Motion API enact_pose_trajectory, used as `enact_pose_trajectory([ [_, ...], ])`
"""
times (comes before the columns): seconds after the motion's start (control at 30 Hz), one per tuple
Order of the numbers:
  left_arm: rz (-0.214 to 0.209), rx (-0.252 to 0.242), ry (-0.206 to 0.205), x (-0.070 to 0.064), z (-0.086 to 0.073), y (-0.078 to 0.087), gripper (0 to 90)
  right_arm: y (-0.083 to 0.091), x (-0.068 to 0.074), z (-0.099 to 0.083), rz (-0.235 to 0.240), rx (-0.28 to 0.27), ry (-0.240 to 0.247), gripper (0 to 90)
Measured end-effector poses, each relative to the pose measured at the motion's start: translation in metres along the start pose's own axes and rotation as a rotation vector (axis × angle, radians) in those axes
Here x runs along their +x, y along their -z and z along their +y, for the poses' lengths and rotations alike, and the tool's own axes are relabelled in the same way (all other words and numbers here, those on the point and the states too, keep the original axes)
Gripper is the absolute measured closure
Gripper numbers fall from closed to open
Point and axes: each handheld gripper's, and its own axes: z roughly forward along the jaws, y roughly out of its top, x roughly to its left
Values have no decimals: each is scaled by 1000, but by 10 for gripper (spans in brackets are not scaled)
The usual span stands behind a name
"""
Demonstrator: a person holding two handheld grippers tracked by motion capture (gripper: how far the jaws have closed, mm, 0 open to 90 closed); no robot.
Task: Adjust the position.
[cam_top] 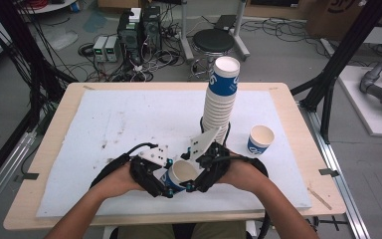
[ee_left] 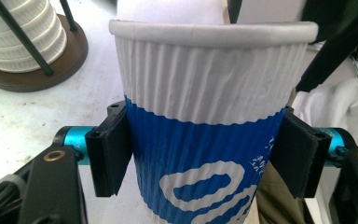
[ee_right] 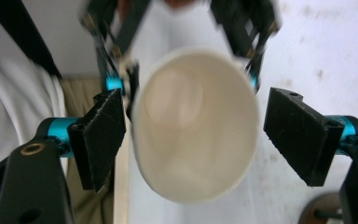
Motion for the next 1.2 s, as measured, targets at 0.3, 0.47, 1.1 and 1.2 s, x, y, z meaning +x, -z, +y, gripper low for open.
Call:
enact_pose_trajectory([
  [0.3, 56, -140, 79, 5, -21, 6, 270, 28, 1, -18, -98, -176, -82, 213],
  [0.47, 93, -191, 108, 8, -31, 9, 266, 34, -1, -39, -139, -220, -163, 213],
  [1.1, 243, -431, 144, 11, -61, 24, 263, 48, 3, -111, -386, -317, -318, 213],
  [1.2, 273, -464, 143, 11, -66, 29, 262, 50, 5, -121, -437, -331, -319, 213],
])
